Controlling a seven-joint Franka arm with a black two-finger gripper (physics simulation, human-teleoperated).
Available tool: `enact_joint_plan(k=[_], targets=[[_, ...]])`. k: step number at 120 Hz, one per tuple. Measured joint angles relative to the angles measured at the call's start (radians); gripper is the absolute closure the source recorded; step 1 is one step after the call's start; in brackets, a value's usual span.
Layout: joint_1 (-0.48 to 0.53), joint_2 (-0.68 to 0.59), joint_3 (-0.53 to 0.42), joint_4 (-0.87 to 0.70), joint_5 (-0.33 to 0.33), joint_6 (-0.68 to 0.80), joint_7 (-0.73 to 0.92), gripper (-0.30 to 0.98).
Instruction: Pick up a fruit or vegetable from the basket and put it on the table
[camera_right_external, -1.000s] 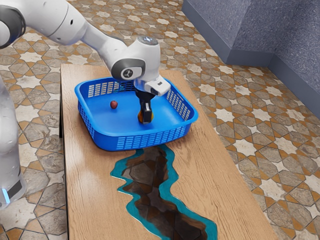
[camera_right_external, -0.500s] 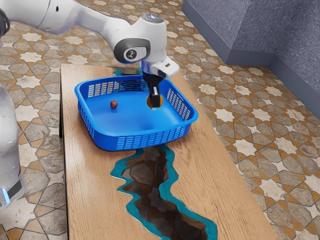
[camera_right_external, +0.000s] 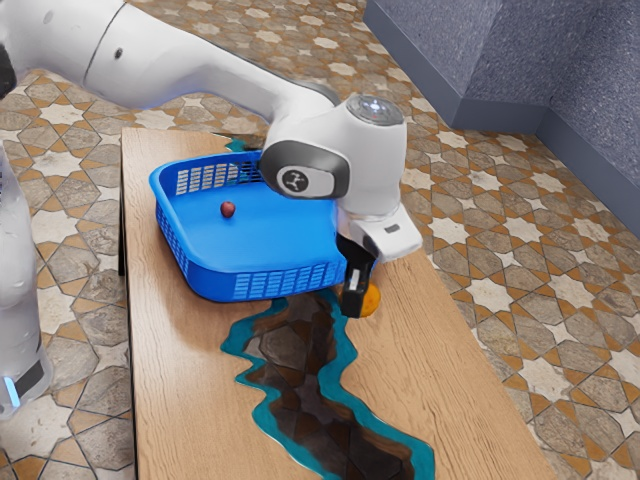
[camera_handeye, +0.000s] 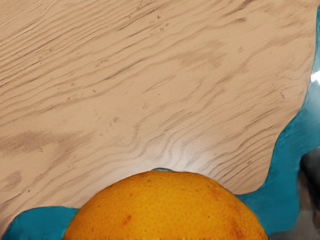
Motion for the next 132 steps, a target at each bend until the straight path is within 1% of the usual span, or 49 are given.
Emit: enact_joint_plan(k=[9, 26, 58, 75, 85, 94, 104, 119, 132], targets=[[0.0, 0.081, -0.006, 0.014, 0.013, 0.057, -0.018, 0.38], [-0.003, 0.201, -0.004, 0.084, 0.066, 0.125, -0.058, 0.37], [0.005, 0.322, 0.003, 0.113, 0.11, 0.22, -0.117, 0.37], [0.005, 0.338, 0.003, 0.117, 0.124, 0.244, -0.142, 0.36], [0.008, 0.339, 0.002, 0.117, 0.123, 0.249, -0.156, 0.3], [0.007, 0.34, 0.001, 0.117, 0.119, 0.25, -0.166, 0.18], [0.008, 0.34, 0.002, 0.118, 0.116, 0.248, -0.175, 0.1], [0.008, 0.334, 0.002, 0.126, 0.113, 0.231, -0.188, 0.05], [0.007, 0.328, 0.001, 0.195, 0.112, 0.159, -0.199, 0.02]])
